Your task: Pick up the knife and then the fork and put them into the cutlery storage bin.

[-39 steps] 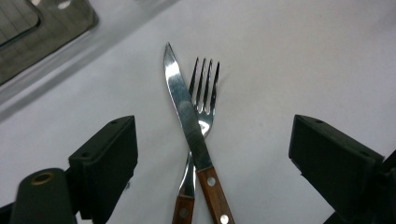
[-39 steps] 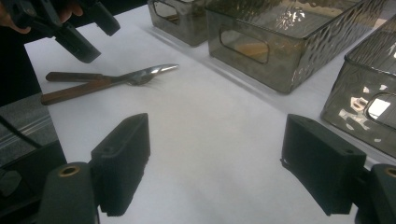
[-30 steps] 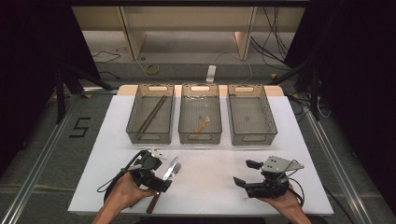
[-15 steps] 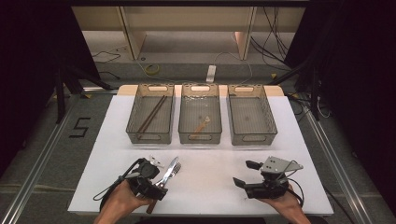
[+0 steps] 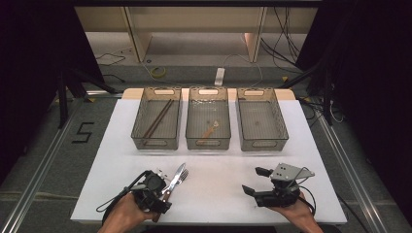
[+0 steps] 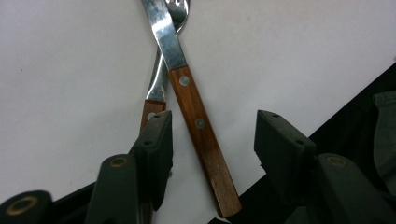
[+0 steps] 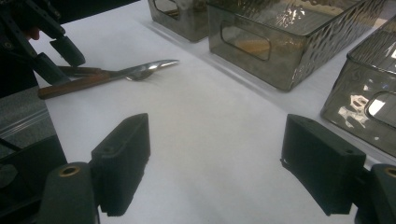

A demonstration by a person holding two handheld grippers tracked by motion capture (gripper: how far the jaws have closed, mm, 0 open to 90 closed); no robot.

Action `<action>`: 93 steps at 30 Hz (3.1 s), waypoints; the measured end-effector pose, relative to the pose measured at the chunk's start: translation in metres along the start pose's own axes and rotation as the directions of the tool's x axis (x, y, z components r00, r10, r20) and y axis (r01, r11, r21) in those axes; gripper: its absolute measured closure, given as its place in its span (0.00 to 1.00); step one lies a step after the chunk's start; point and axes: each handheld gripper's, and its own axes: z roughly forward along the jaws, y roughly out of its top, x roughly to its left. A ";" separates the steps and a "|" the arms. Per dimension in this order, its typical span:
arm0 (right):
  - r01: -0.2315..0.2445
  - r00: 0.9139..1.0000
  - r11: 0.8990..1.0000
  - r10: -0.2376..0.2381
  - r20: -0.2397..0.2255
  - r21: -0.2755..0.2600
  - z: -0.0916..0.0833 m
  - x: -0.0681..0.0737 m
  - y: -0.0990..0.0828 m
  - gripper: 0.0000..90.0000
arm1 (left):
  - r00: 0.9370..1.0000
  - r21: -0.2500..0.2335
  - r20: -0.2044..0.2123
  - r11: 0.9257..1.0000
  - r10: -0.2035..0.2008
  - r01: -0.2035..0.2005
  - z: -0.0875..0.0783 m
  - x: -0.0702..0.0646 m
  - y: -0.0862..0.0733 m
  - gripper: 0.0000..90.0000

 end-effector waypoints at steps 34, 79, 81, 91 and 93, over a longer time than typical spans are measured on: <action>0.009 1.000 1.000 -0.009 -0.006 0.012 0.001 0.002 0.000 0.28 | 1.000 0.120 0.010 0.993 0.018 -0.019 0.019 0.001 -0.004 0.73; 0.016 1.000 1.000 -0.016 -0.015 -0.002 0.001 0.003 0.002 0.29 | 0.998 0.054 0.058 0.998 0.038 -0.041 0.007 0.006 -0.001 0.84; 0.022 0.999 1.000 -0.022 -0.023 -0.007 0.001 0.005 0.002 0.29 | 0.995 0.054 0.082 0.997 0.049 -0.053 0.005 0.006 0.000 0.84; 0.126 0.989 0.992 -0.127 -0.076 -0.021 0.007 0.028 0.012 0.28 | 0.983 0.020 0.151 0.994 0.107 -0.112 -0.004 -0.007 0.017 0.84; 0.163 0.982 0.986 -0.164 -0.090 -0.020 0.009 0.036 0.015 0.28 | 0.979 0.027 0.153 0.990 0.133 -0.139 -0.003 -0.010 0.022 0.84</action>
